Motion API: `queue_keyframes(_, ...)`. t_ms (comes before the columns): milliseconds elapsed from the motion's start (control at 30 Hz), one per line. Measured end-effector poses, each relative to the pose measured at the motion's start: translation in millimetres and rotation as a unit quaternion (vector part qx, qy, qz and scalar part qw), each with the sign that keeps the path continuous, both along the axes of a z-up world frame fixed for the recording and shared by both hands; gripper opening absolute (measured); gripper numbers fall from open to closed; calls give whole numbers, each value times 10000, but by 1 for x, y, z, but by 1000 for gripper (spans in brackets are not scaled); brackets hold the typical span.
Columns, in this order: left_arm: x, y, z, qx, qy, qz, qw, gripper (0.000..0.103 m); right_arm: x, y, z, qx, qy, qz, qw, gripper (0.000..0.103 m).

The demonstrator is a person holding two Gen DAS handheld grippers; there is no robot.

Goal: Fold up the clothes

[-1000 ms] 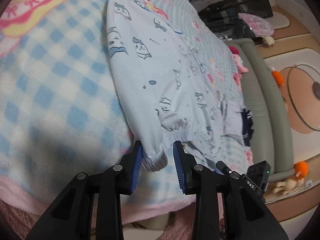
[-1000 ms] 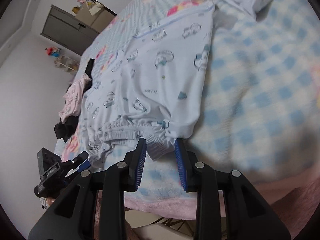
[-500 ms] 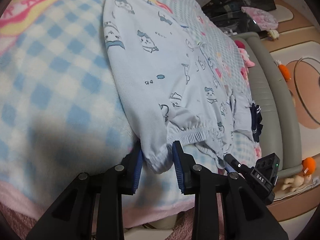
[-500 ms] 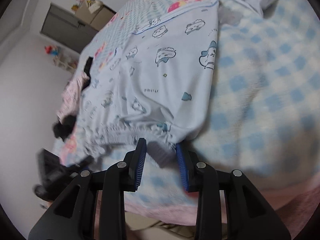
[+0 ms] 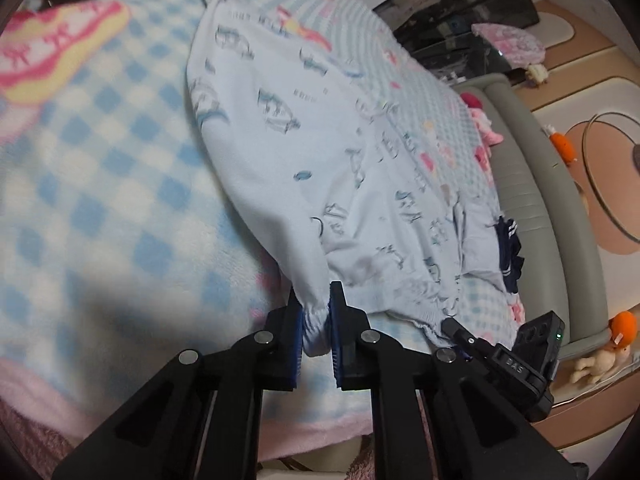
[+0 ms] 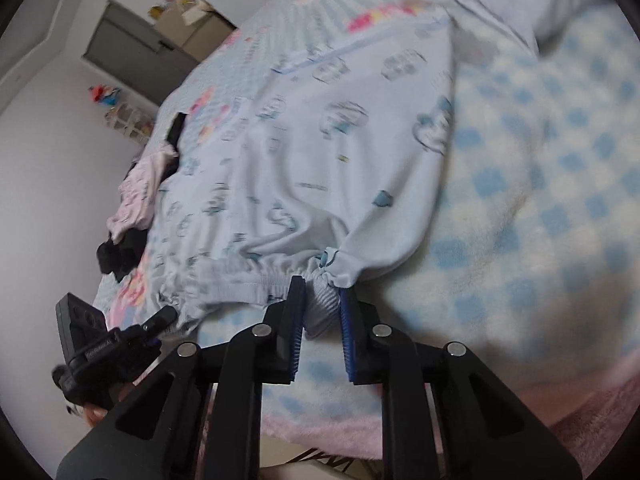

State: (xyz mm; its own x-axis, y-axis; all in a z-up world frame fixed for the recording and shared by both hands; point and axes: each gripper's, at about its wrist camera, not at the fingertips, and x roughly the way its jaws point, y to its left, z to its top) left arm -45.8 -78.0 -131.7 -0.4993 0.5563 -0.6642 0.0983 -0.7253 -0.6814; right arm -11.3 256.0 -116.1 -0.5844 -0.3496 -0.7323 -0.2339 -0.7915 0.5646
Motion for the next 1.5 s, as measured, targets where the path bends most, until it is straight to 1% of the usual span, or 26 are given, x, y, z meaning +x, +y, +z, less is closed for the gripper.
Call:
queue_keyframes(100, 6, -6, 11, -106, 36, -23, 9999, 11, 5, -6, 16, 134, 155, 92, 9997, 15)
queue_keyframes(400, 23, -15, 35, -203, 210, -84, 9995, 11, 21, -8, 38, -172, 360, 162, 9991, 14)
queue_keyframes(533, 29, -21, 40, -200, 219, -114, 9995, 11, 29, -11, 43, -271, 401, 178, 9987, 14)
queue_keyframes(600, 29, -23, 33, -206, 116, -130, 9996, 11, 32, -11, 42, -259, 408, 218, 9986, 14)
queue_keyframes(633, 29, -24, 29, -209, 64, -139, 9997, 11, 32, -11, 41, -218, 377, 208, 9988, 14)
queue_keyframes(733, 29, -27, 17, -211, -106, -166, 9996, 11, 27, -10, 20, -159, -29, 82, 9998, 14)
queue_keyframes(800, 27, -26, 4, -247, -328, -216, 9989, 11, 24, -9, 7, -124, -301, -1, 9995, 15)
queue_keyframes(833, 26, -24, -2, -297, -427, -244, 9983, 11, 23, -9, 2, -198, -466, -27, 9987, 17)
queue_keyframes(867, 26, -23, -7, -351, -517, -270, 9977, 14, 23, -10, 5, -64, -445, -3, 9990, 18)
queue_keyframes(900, 28, -23, -8, -422, -564, -285, 9971, 14, 24, -10, 8, 75, -421, 20, 9991, 18)
queue_keyframes(967, 30, -23, -9, -550, -653, -305, 9959, 17, 29, -12, 22, 537, -300, -37, 9981, 24)
queue_keyframes(1000, 31, -25, -7, -543, -664, -269, 9959, 18, 32, -11, 29, 748, -247, -95, 9969, 26)
queue_keyframes(1033, 32, -27, -4, -537, -676, -234, 9960, 18, 37, -8, 35, 867, -225, -221, 9957, 28)
queue_keyframes(1100, 35, -31, 1, -524, -700, -163, 9960, 19, 46, 0, 49, 1064, -129, -571, 9926, 29)
queue_keyframes(1133, 36, -32, 4, -568, -687, -122, 9959, 19, 45, 3, 56, 1185, -50, -597, 9911, 29)
queue_keyframes(1233, 35, -27, 33, -1322, -319, 55, 9907, 21, 43, 10, 75, 1545, 185, -669, 9856, 29)
queue_keyframes(1267, 32, -24, 41, -1492, -141, 34, 9887, 25, 37, 9, 79, 1675, 221, -589, 9839, 29)
queue_keyframes(1300, 30, -21, 49, -1661, 37, 13, 9861, 31, 31, 8, 81, 1697, 234, -517, 9839, 29)
queue_keyframes(1367, 24, -15, 65, -1975, 383, -42, 9795, 35, 18, 5, 83, 1544, 293, -260, 9872, 29)
queue_keyframes(1500, -3, 3, 78, -2169, 839, -452, 9715, 35, -7, -6, 86, 1598, 338, 105, 9865, 29)
